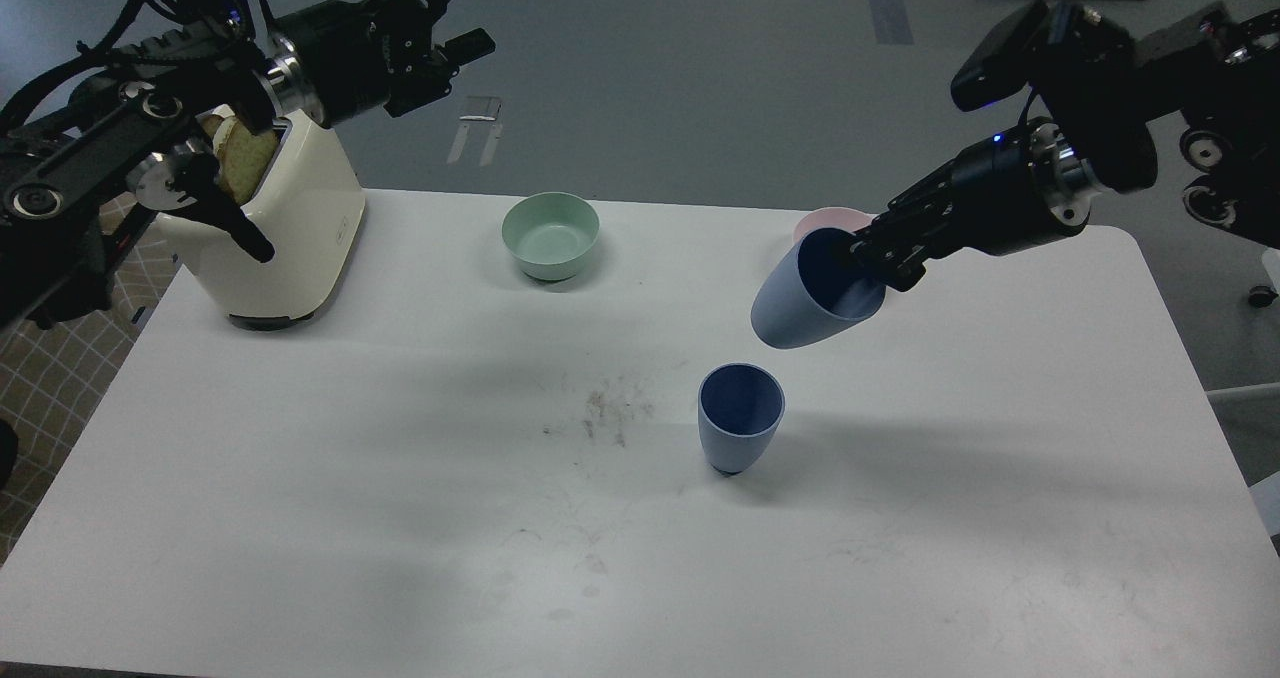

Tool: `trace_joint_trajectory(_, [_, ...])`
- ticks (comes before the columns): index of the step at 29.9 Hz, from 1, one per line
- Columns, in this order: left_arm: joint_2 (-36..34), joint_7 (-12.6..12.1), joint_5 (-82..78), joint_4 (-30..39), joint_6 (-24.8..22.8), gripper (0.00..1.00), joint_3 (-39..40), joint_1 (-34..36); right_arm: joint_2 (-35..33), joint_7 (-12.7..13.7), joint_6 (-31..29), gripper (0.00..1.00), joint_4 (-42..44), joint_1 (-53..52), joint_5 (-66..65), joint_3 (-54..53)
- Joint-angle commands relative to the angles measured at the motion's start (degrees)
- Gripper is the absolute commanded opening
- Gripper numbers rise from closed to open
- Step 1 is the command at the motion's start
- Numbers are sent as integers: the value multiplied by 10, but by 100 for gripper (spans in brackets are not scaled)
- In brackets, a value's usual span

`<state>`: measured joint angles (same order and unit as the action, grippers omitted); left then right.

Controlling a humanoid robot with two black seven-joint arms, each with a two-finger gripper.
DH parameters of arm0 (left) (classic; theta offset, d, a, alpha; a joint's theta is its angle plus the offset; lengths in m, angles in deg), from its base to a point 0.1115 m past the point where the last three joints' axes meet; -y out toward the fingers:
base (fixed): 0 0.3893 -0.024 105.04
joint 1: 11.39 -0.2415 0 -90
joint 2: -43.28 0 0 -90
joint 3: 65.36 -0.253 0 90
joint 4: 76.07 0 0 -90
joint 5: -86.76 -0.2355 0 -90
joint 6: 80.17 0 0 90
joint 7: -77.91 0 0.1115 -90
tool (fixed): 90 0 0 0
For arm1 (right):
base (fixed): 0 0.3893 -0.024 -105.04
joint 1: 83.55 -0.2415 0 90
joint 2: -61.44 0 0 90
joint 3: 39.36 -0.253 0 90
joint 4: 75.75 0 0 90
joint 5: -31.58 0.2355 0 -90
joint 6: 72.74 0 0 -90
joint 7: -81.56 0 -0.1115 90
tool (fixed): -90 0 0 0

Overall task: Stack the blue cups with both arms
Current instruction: 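Carry the cup with the right gripper and lower it into the standing cup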

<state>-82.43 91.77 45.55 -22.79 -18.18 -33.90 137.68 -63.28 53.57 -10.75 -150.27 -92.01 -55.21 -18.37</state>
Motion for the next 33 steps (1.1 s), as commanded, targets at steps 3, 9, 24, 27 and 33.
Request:
trace_joint_trajectory(3, [-1, -1, 0, 6, 0, 91, 0, 0, 15, 0, 0, 0, -16, -11, 26, 5])
trace_joint_trajectory(9, [-1, -1, 0, 7, 0, 91, 0, 0, 48, 0, 0, 0, -15, -15, 46, 29])
trace_joint_trajectory(24, [-2, -1, 1, 7, 0, 91, 4, -2, 89, 0, 0, 0, 16, -2, 46, 50])
trace_joint_trajectory(27, [-10, 0, 1, 7, 0, 91, 4, -3, 100, 0, 0, 0, 23, 3, 46, 50])
trace_joint_trajectory(33, [-15, 0, 0, 7, 0, 92, 4, -6, 102, 0, 0, 0, 27, 3, 47, 63])
